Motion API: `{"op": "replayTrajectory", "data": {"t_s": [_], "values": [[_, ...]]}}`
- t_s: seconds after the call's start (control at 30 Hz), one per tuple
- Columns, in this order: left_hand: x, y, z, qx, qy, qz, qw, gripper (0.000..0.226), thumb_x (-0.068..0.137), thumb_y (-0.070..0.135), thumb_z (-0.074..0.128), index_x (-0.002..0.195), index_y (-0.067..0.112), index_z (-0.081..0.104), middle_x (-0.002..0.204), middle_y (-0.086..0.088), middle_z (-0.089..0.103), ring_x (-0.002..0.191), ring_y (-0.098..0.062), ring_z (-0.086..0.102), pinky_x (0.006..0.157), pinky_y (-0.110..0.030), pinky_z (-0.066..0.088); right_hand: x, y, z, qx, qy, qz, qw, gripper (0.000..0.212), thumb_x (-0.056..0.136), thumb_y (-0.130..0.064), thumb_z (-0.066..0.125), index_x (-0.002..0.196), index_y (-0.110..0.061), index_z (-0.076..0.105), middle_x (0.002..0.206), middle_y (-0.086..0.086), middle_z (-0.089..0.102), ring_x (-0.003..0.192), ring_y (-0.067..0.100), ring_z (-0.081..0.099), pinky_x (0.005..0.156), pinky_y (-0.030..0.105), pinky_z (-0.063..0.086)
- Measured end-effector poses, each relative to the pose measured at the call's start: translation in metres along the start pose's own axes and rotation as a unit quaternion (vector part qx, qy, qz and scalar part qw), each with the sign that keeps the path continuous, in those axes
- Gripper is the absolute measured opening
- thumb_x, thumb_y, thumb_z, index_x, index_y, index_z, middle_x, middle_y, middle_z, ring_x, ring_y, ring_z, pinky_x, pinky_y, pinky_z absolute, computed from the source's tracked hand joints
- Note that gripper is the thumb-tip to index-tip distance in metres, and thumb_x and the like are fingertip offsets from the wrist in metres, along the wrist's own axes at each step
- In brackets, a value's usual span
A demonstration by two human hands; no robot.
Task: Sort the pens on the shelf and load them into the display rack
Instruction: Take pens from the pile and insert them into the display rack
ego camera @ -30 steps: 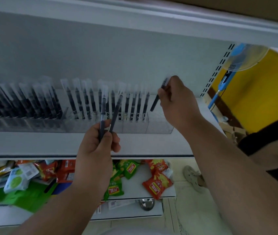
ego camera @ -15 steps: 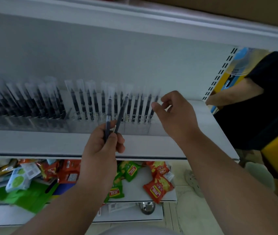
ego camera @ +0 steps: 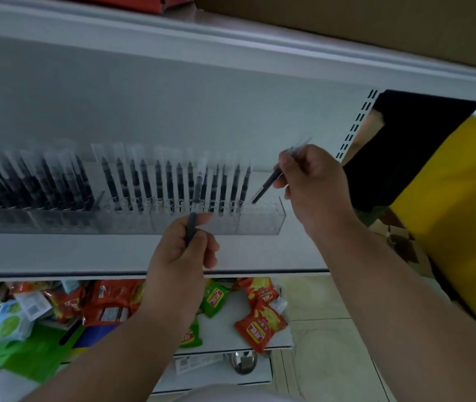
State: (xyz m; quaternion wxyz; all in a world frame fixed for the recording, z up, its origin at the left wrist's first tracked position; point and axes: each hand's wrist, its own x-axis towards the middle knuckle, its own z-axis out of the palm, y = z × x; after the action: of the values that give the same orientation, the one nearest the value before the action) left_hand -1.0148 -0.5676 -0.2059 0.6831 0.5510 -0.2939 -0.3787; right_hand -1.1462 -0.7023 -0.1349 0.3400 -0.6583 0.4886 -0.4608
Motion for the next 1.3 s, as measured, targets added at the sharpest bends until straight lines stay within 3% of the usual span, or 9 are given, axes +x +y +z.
{"op": "replayTrajectory", "data": {"t_s": [0.07, 0.2, 0.4, 0.73, 0.87, 0.97, 1.03, 1.13, 1.3], "values": [[-0.002, -0.001, -0.001, 0.004, -0.001, -0.002, 1.000, 0.028, 0.102, 0.005, 0.043, 0.108, 0.024, 0.064, 0.071, -0.001, 0.061, 0.065, -0.019, 0.051, 0.067, -0.031, 0.042, 0.005, 0.002, -0.001, -0.052, 0.003, -0.030, 0.998, 0.018, 0.097, -0.028, 0.056, 0.089, -0.014, 0.062, 0.073, -0.003, 0.068, 0.067, 0.005, 0.066, 0.068, 0.040, 0.058], [-0.004, -0.001, -0.001, 0.004, -0.001, -0.004, 1.000, 0.029, 0.102, 0.005, 0.043, 0.108, 0.024, 0.064, 0.071, -0.002, 0.061, 0.066, -0.020, 0.052, 0.067, -0.030, 0.042, 0.009, 0.006, 0.008, -0.105, -0.034, -0.073, 0.991, 0.017, 0.097, -0.030, 0.056, 0.090, -0.016, 0.061, 0.081, -0.001, 0.068, 0.079, 0.018, 0.068, 0.072, 0.045, 0.058], [-0.006, 0.000, -0.008, -0.012, 0.009, -0.010, 1.000, 0.029, 0.102, 0.003, 0.042, 0.108, 0.021, 0.064, 0.071, -0.003, 0.060, 0.066, -0.020, 0.052, 0.068, -0.031, 0.044, 0.012, 0.001, 0.010, -0.182, -0.016, -0.122, 0.976, 0.020, 0.096, -0.030, 0.059, 0.080, -0.019, 0.056, 0.074, -0.002, 0.066, 0.074, 0.016, 0.065, 0.065, 0.026, 0.048], [-0.008, -0.004, -0.011, -0.005, 0.016, -0.006, 1.000, 0.029, 0.103, 0.003, 0.041, 0.107, 0.021, 0.064, 0.071, -0.003, 0.059, 0.067, -0.021, 0.051, 0.071, -0.038, 0.043, 0.011, 0.023, 0.023, -0.221, -0.104, -0.049, 0.968, 0.021, 0.094, -0.032, 0.063, 0.078, -0.018, 0.059, 0.070, -0.002, 0.063, 0.069, 0.017, 0.063, 0.062, 0.027, 0.049], [-0.006, -0.002, -0.010, -0.010, 0.012, -0.012, 1.000, 0.029, 0.103, 0.003, 0.042, 0.107, 0.020, 0.064, 0.070, -0.002, 0.059, 0.067, -0.020, 0.051, 0.071, -0.037, 0.044, 0.006, 0.026, 0.019, -0.238, -0.098, -0.028, 0.966, 0.024, 0.088, -0.046, 0.067, 0.091, -0.023, 0.061, 0.079, -0.011, 0.062, 0.073, 0.007, 0.059, 0.061, 0.023, 0.044], [-0.004, -0.001, -0.006, -0.003, 0.008, -0.007, 1.000, 0.029, 0.102, 0.002, 0.042, 0.108, 0.020, 0.063, 0.069, -0.001, 0.060, 0.067, -0.020, 0.052, 0.071, -0.035, 0.045, -0.005, 0.018, 0.012, -0.220, -0.050, -0.062, 0.972, 0.025, 0.088, -0.050, 0.065, 0.091, -0.025, 0.061, 0.081, -0.013, 0.061, 0.074, 0.001, 0.057, 0.059, 0.019, 0.040], [-0.002, -0.002, -0.001, 0.024, -0.002, 0.000, 1.000, 0.030, 0.102, 0.003, 0.042, 0.108, 0.023, 0.063, 0.070, -0.001, 0.060, 0.067, -0.019, 0.052, 0.070, -0.033, 0.045, -0.013, 0.005, 0.012, -0.172, -0.081, -0.054, 0.980, 0.023, 0.091, -0.047, 0.061, 0.084, -0.025, 0.064, 0.075, -0.012, 0.062, 0.067, 0.000, 0.056, 0.057, 0.019, 0.040], [-0.002, -0.003, 0.011, 0.061, -0.043, -0.001, 0.997, 0.031, 0.102, 0.004, 0.041, 0.111, 0.025, 0.061, 0.071, 0.001, 0.061, 0.067, -0.017, 0.053, 0.069, -0.027, 0.047, -0.021, -0.012, 0.018, -0.047, -0.173, 0.016, 0.984, 0.026, 0.092, -0.042, 0.063, 0.081, -0.019, 0.068, 0.075, -0.003, 0.070, 0.056, 0.007, 0.056, 0.055, 0.023, 0.046], [-0.003, -0.008, 0.022, 0.118, -0.094, 0.011, 0.989, 0.031, 0.103, 0.005, 0.040, 0.110, 0.028, 0.059, 0.071, 0.005, 0.063, 0.066, -0.013, 0.054, 0.068, -0.025, 0.048, -0.020, -0.010, 0.013, 0.061, -0.182, 0.109, 0.975, 0.019, 0.092, -0.025, 0.067, 0.090, -0.006, 0.069, 0.078, 0.001, 0.073, 0.052, 0.010, 0.053, 0.048, 0.022, 0.039]]}}
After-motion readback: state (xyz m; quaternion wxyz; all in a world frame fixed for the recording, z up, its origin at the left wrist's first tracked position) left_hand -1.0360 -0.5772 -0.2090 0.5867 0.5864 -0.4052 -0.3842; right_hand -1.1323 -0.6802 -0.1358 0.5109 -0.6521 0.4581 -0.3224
